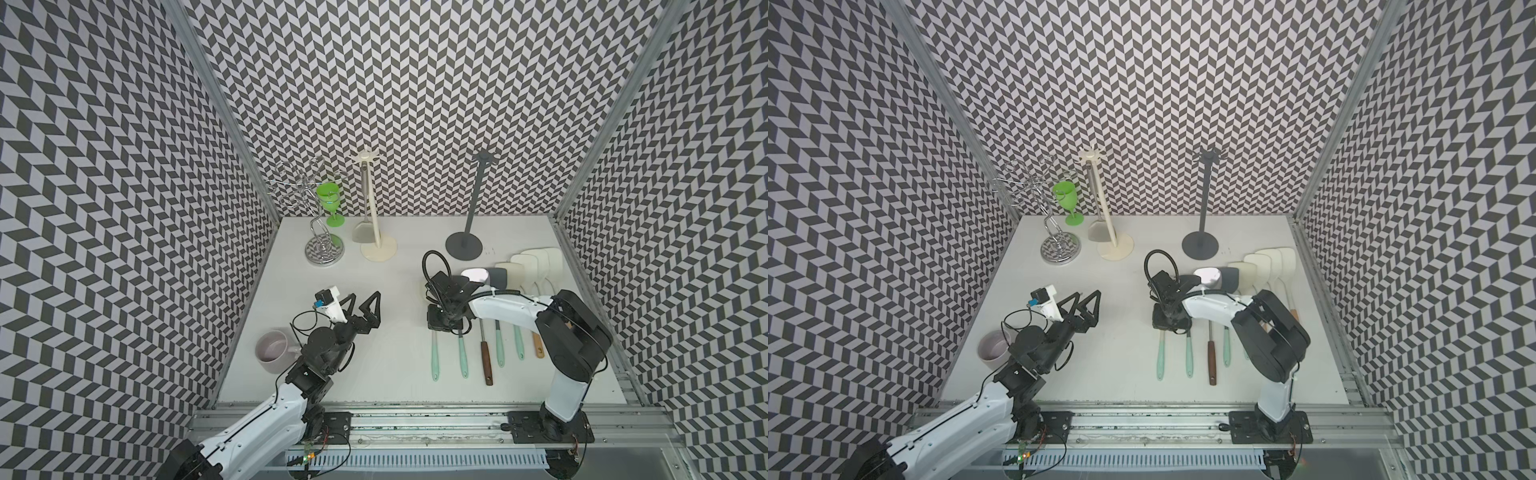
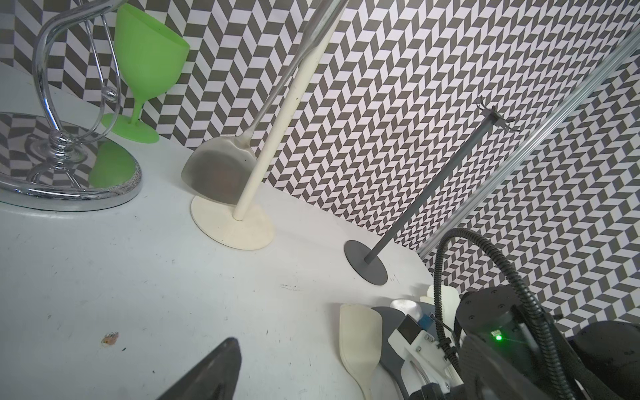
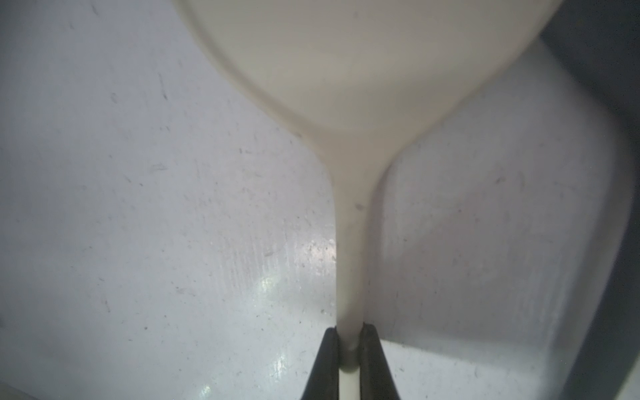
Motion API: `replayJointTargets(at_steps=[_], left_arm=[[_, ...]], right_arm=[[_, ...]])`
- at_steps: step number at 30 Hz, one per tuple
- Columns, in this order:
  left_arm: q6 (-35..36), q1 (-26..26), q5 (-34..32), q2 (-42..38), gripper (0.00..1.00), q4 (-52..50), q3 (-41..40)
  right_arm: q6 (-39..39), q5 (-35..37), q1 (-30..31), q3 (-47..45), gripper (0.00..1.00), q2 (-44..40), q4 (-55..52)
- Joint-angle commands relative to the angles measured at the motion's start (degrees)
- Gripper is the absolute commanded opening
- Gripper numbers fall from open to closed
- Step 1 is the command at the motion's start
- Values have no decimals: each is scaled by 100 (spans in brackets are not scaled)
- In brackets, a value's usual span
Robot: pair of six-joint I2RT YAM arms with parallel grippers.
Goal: Take the spatula off the kitchen utensil rack
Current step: Place the spatula at the center of the board.
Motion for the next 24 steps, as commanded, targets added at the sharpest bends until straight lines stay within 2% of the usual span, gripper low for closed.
replayJointTargets(at_steps=[1, 10, 14, 16, 19, 24], left_arm=[[63, 36, 46, -111, 100, 24, 3], [177, 36, -12, -349, 100, -135, 63], [267, 36, 135, -439, 100, -191, 141], [359, 36, 161, -544, 100, -255, 175], [494, 36, 58, -715, 100, -308, 159], [650, 27, 36, -946, 100, -368, 147]], right_arm=[[-32, 224, 39, -36, 19, 61, -81], [-158, 355, 39, -17, 36, -217, -104], [-302, 445, 40, -57, 50, -634, -67], [-457, 476, 40, -97, 63, -922, 0], [-838, 501, 44, -119, 77, -1338, 65], [-1462, 881, 61, -459, 81, -2353, 372]])
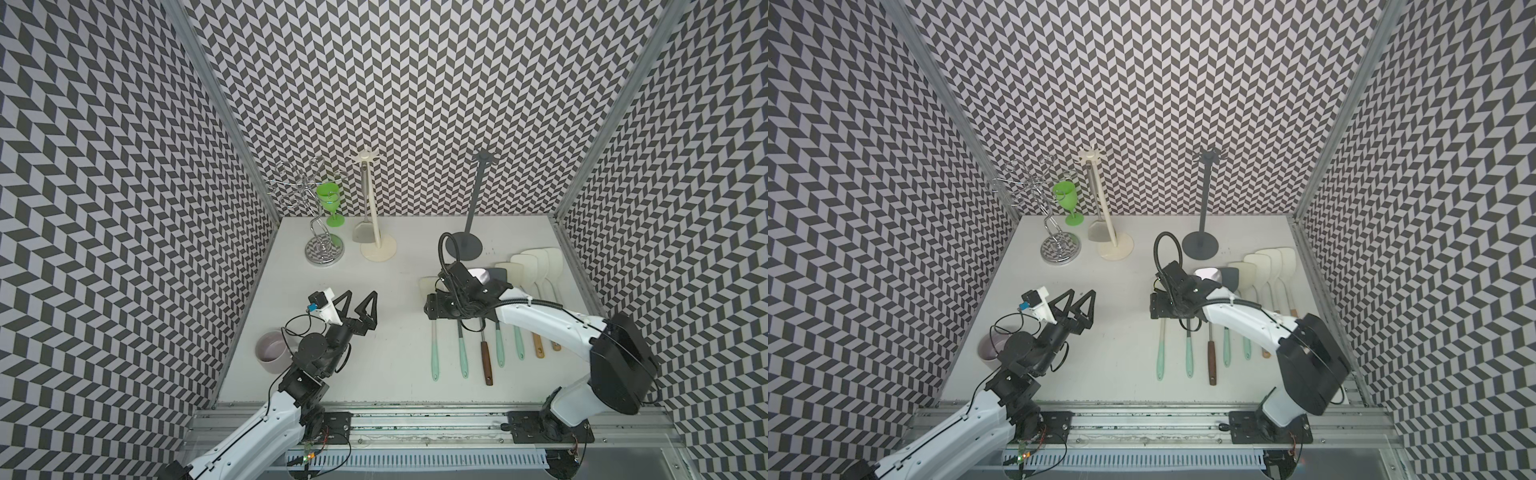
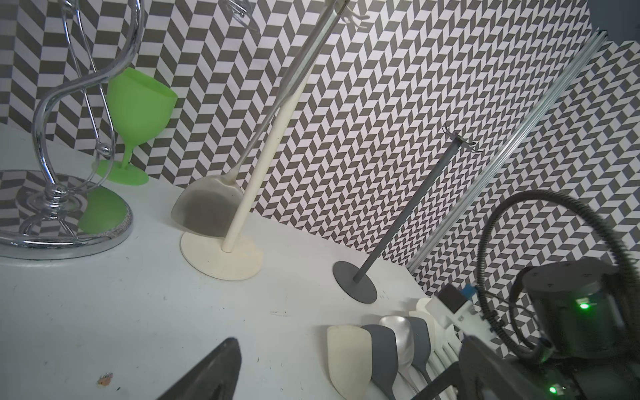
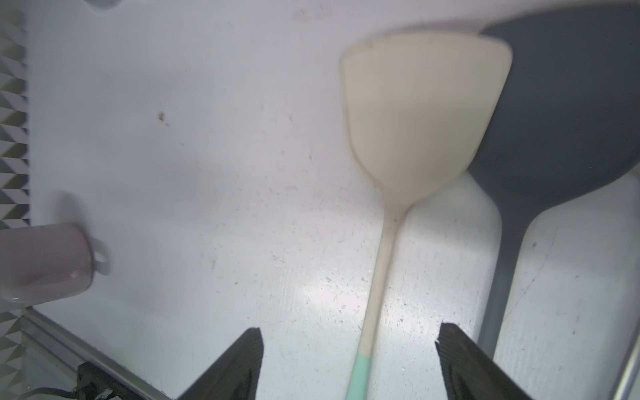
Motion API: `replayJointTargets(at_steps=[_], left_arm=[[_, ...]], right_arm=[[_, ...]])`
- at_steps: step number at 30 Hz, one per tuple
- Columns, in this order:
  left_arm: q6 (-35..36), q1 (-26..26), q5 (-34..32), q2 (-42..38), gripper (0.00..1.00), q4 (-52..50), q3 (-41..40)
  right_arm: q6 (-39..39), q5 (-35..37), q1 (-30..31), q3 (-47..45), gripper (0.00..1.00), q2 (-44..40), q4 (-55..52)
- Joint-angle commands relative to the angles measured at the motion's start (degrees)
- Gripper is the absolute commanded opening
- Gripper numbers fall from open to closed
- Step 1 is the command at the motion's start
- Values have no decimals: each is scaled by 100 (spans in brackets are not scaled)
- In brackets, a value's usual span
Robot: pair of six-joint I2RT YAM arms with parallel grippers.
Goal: Take the spatula off the kitchen utensil rack
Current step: Place the spatula at the center of the board.
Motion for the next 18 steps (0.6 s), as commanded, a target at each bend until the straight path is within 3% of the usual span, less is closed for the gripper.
replayJointTargets(at_steps=[1, 3, 6, 18], left_arm=[[237, 22, 18, -156, 100, -88, 130], [310, 27, 55, -244, 100, -63, 102], [392, 18, 142, -432, 100, 2, 41], [705, -26, 72, -1429, 100, 64, -339]], right_arm=[[-559, 582, 55, -361, 82, -791, 365], [-594, 1013, 52, -689, 84, -1284, 568], [-509, 1393, 52, -1432, 100, -2080, 1112], [-268, 373, 46, -3375, 100, -4361, 2552]])
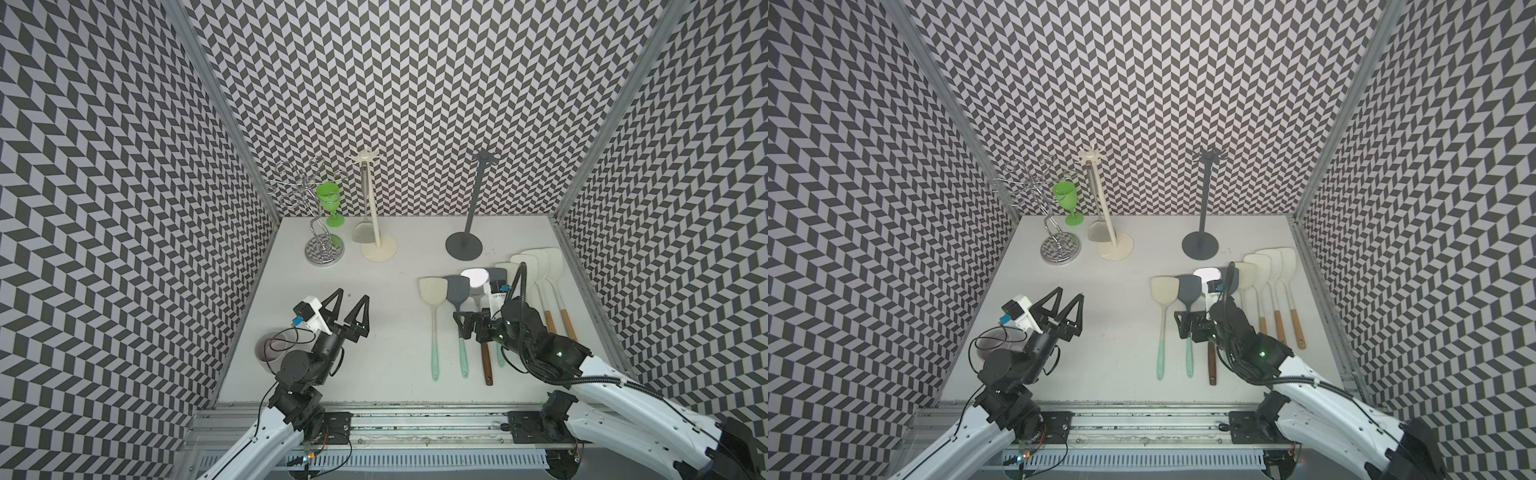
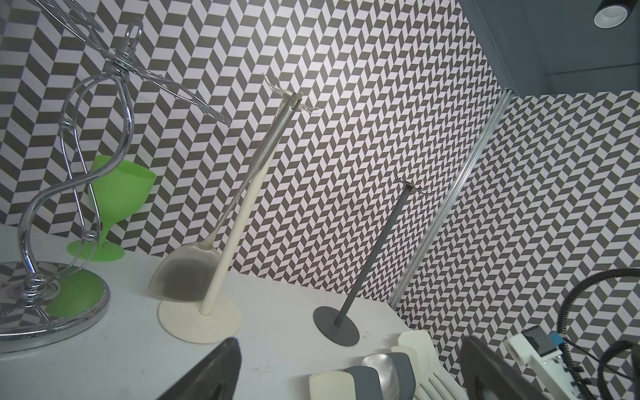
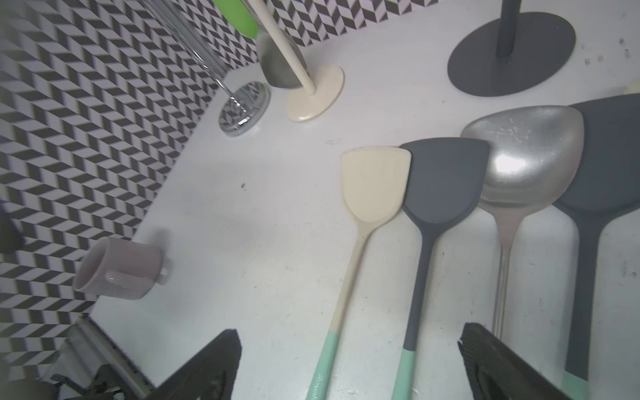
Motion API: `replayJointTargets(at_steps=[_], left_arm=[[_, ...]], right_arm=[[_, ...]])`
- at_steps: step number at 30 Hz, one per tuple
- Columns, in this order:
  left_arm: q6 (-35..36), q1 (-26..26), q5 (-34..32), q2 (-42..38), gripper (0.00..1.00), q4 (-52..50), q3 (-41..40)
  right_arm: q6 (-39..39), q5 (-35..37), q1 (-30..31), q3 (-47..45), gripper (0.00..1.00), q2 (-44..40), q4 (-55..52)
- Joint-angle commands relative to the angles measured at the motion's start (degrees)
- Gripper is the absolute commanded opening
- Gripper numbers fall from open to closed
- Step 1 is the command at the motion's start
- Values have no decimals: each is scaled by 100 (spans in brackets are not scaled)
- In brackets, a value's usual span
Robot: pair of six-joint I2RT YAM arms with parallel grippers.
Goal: Take the spatula off the kitchen utensil rack
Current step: Place the spatula at the center of the board, then take off the spatula from the rack.
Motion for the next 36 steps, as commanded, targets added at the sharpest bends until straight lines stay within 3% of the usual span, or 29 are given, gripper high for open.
replayJointTargets(at_steps=[1, 7, 12, 16, 20, 25, 32, 36], left_arm=[[131, -19, -108, -118, 100, 18, -88], [76, -20, -236, 226, 100, 1, 35], [248, -19, -134, 705, 100, 91, 203], [230, 7, -107, 1755, 100, -303, 827], [231, 134, -102, 3037, 100, -1161, 1998], [508, 763, 559, 4244, 100, -1353, 2902], [1335, 2160, 1808, 5451, 99, -934, 3791], [1670, 2698, 2410, 6184, 91, -605, 4335]], right_arm=[[22, -312, 8, -313, 100, -427, 904], [-156, -196, 0, -399, 100, -550, 1079], [-471, -506, -26, -133, 100, -15, 951], [-577, -693, -109, 83, 100, 536, 1041], [-848, -1260, -260, -104, 100, 685, 1768], [-855, -1322, -402, -379, 100, 608, 2454], [-853, -869, -475, -721, 100, 106, 2570], [-874, -548, -475, -908, 100, -279, 2618]])
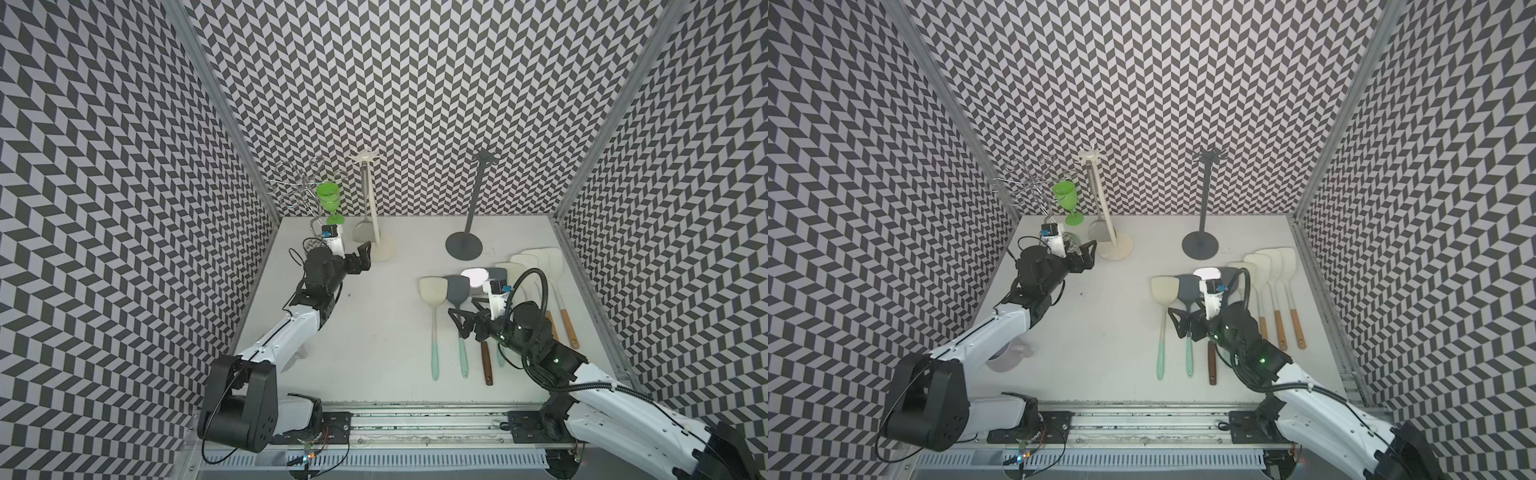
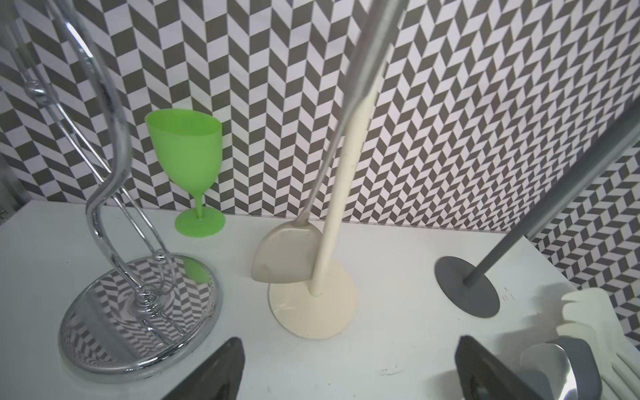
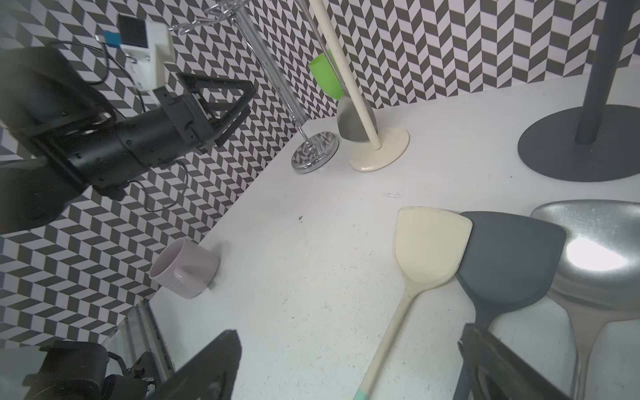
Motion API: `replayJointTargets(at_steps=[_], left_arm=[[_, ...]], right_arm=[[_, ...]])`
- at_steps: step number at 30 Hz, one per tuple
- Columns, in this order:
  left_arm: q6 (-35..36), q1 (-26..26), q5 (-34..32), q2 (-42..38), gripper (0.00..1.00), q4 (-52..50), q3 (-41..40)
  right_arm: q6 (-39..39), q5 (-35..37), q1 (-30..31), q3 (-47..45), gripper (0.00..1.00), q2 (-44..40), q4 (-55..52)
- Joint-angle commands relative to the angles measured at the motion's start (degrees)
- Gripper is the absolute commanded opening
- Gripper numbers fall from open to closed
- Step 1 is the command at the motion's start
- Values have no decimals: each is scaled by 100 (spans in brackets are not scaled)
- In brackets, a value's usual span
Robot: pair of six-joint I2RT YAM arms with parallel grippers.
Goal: Take the spatula off the kitchen utensil rack
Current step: Take off the spatula from the rack.
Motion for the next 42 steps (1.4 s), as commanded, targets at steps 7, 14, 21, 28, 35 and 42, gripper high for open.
replayJointTargets(at_steps=[7, 14, 21, 28, 35, 42], left_arm=[[1053, 355, 1120, 1372, 64, 496, 1419], [1313, 352, 1294, 1989, 40, 502, 2163], [1573, 353, 1605, 2677, 36, 515, 2875], [1735, 357, 1754, 3065, 30, 558, 3353], [2005, 354, 1682, 3301, 18, 349, 3697], [2101, 357, 1669, 3379, 15, 254, 3804]], right_arm=[[-129, 438, -22, -351, 100, -608, 673], [-196, 269, -22, -350, 99, -596, 752], [-139, 219, -18, -541, 96, -653, 985], [-150, 211, -22, -588, 96, -669, 1086], [-164, 215, -27, -614, 96, -611, 1108], [-176, 223, -22, -615, 96, -531, 1117]])
